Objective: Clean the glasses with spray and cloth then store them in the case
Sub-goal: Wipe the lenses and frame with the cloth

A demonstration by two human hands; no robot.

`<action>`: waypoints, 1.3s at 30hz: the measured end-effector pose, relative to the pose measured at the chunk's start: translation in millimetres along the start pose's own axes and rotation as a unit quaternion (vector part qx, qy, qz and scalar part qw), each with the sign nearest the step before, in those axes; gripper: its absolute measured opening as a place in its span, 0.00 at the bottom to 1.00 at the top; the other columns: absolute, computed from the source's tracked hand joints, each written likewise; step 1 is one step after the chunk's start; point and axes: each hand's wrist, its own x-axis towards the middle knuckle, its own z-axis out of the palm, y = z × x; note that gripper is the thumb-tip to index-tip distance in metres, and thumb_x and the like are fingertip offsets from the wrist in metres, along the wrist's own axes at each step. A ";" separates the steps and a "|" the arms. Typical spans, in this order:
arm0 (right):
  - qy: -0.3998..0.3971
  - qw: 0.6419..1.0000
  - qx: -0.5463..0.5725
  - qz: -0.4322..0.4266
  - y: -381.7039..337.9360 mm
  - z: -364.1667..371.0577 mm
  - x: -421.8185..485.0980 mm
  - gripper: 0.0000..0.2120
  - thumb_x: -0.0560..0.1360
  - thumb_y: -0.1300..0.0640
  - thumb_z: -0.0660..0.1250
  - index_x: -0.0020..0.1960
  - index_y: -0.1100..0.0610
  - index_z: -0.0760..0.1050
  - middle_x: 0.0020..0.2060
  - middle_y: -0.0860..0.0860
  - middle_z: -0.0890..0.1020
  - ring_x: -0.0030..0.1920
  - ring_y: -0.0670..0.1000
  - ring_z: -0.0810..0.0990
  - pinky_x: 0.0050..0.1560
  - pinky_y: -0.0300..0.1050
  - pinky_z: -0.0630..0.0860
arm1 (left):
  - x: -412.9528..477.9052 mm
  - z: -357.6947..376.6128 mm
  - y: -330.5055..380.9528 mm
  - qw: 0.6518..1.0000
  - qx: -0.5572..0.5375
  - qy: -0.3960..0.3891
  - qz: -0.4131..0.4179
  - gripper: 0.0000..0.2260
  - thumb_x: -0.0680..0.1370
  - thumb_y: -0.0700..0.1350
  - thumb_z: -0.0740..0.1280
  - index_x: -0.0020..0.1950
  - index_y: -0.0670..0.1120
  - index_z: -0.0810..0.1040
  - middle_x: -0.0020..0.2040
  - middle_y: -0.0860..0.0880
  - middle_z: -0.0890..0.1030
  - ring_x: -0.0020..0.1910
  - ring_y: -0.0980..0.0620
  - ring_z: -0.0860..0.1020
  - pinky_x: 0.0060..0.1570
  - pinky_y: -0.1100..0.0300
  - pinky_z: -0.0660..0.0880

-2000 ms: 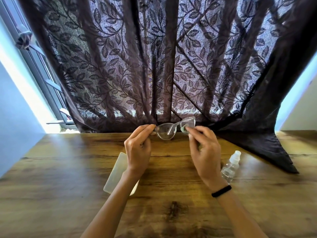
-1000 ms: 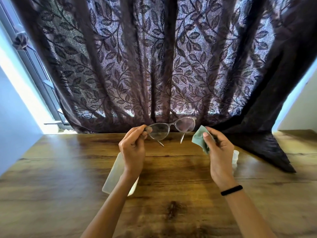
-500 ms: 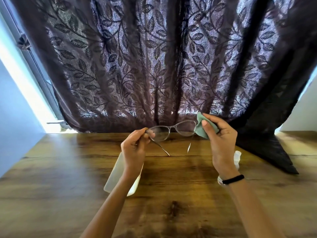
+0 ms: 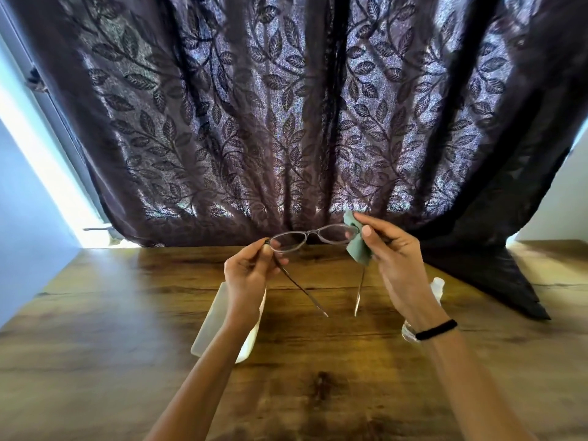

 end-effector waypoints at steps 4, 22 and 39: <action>0.028 0.999 0.001 0.018 3.3 1.1 -1.3 0.15 0.66 0.59 0.68 0.53 0.59 0.79 0.51 0.54 0.82 0.52 0.56 0.80 0.57 0.52 0.75 | -0.7 -0.5 -0.7 0.997 -0.022 -0.007 -0.076 0.08 0.78 0.38 0.61 0.47 0.43 0.80 0.34 0.51 0.83 0.35 0.54 0.82 0.34 0.65 0.78; 0.160 0.984 0.028 0.066 39.2 5.2 -24.4 0.12 0.69 0.63 0.70 0.52 0.61 0.80 0.51 0.57 0.83 0.54 0.57 0.79 0.55 0.55 0.74 | -3.7 -0.5 -12.7 0.972 -0.064 0.034 -0.223 0.07 0.78 0.42 0.63 0.45 0.43 0.80 0.37 0.48 0.84 0.39 0.50 0.83 0.33 0.63 0.79; 0.178 0.974 0.073 0.123 50.0 8.2 -43.1 0.10 0.65 0.59 0.71 0.47 0.54 0.80 0.43 0.53 0.83 0.44 0.50 0.80 0.44 0.46 0.74 | -6.3 -4.9 -16.7 0.966 -0.084 0.047 -0.242 0.07 0.79 0.41 0.62 0.46 0.42 0.79 0.36 0.48 0.84 0.39 0.51 0.84 0.32 0.64 0.79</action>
